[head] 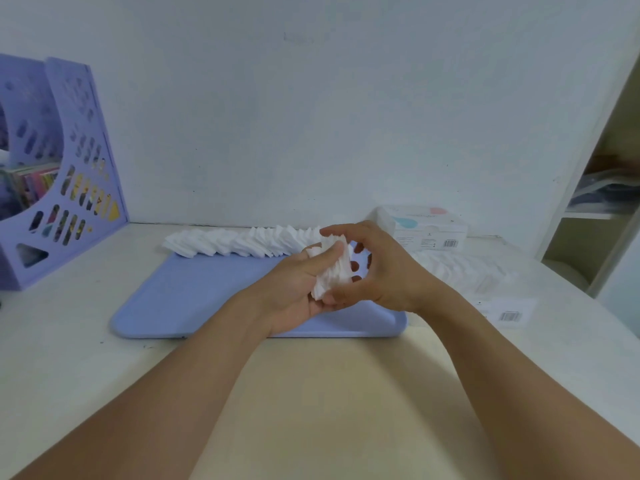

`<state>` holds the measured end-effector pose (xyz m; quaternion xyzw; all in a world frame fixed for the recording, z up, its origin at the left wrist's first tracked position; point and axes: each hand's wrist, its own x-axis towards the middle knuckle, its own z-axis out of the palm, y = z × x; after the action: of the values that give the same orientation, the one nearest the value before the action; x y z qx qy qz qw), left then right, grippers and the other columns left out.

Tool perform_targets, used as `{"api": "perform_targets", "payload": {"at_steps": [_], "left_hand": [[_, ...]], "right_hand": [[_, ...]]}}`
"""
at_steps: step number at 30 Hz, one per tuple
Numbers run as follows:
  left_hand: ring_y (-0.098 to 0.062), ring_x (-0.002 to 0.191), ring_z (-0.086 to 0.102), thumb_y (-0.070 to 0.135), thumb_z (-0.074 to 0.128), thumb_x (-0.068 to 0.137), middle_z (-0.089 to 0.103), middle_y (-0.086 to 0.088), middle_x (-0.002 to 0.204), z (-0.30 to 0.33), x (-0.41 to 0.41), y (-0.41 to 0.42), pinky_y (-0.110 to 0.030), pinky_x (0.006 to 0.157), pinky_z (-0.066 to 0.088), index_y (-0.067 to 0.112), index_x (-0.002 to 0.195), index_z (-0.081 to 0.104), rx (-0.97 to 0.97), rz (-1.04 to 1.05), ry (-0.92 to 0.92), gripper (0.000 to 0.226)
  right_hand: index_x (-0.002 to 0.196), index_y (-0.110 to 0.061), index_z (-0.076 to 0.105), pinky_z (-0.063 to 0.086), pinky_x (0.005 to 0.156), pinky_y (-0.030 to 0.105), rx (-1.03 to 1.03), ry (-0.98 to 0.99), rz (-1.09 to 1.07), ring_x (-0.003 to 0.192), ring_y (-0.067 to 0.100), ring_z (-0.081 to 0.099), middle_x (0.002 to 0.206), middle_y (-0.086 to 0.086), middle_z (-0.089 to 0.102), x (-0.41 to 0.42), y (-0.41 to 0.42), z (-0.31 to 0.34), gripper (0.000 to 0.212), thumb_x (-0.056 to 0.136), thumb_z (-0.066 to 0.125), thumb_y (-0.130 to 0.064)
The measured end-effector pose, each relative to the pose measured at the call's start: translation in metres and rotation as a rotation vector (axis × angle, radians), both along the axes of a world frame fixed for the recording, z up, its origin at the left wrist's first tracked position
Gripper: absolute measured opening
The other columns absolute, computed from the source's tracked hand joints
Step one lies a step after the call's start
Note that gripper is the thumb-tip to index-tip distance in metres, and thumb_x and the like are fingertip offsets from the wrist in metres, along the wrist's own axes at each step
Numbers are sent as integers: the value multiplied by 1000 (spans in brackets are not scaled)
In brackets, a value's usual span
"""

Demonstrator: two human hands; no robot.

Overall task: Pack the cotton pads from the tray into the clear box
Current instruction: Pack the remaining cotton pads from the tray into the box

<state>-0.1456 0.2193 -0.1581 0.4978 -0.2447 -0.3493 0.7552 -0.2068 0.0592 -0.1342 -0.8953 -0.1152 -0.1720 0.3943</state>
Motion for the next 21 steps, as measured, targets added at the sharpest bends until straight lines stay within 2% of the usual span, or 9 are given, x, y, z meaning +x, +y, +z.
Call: {"api": "perform_targets", "payload": {"at_steps": [1,4,6,8,10,13,16,18,21], "left_hand": [[-19,102,69,35,65,91,67,-8,118,0,-1,1,-39,83,59,19,130,62,2,-31,2,42],[-23,111,61,31,66,92,59,-12,121,1,-2,5,-42,96,56,18,125,66,5,-125,1,35],[-25,114,57,27,68,89,53,-14,123,2,-3,6,-39,99,53,12,121,66,-22,-125,84,35],[-26,116,59,23,68,84,56,-15,124,2,-3,5,-36,95,55,7,122,62,-37,-89,160,42],[-23,105,69,25,71,81,68,-12,117,1,-3,3,-33,84,62,6,124,62,-11,-69,169,48],[-17,95,74,42,70,79,75,-5,108,2,-3,4,-33,70,61,14,119,69,78,-72,133,49],[-21,106,72,50,73,77,74,-7,119,4,-1,8,-40,77,60,17,119,71,49,-83,155,53],[-23,112,70,46,79,75,71,-9,125,4,1,10,-39,80,60,16,120,74,-15,-93,198,55],[-19,110,71,36,83,71,72,-7,123,3,2,11,-32,79,61,17,106,80,-21,-93,165,40]], "right_hand": [[128,-26,63,45,82,7,28,-3,25,106,-5,55,127,0,56,0,1,-1,76,62,96,-9],[119,-11,68,55,87,25,71,24,114,106,13,67,116,4,70,1,0,-1,60,66,92,1],[124,-11,66,58,90,31,46,44,151,110,15,67,117,3,71,2,-1,-3,66,65,92,3],[137,-18,57,54,98,29,-18,62,149,123,8,59,131,-6,64,2,3,-6,87,61,95,-2],[146,-22,49,49,103,23,-53,62,155,129,3,52,139,-11,58,3,10,-9,101,58,98,-6],[146,-19,48,45,107,24,-21,19,170,130,5,54,139,-7,60,5,13,-10,100,60,96,-5],[142,-17,52,52,102,37,81,-16,176,121,14,62,130,-1,65,3,12,-7,90,63,94,0],[140,-16,53,57,94,32,176,-19,188,112,17,67,122,4,68,3,10,-7,89,62,93,4],[140,-16,53,59,86,28,279,2,209,107,20,70,120,9,69,4,7,-6,90,62,92,7]]}}
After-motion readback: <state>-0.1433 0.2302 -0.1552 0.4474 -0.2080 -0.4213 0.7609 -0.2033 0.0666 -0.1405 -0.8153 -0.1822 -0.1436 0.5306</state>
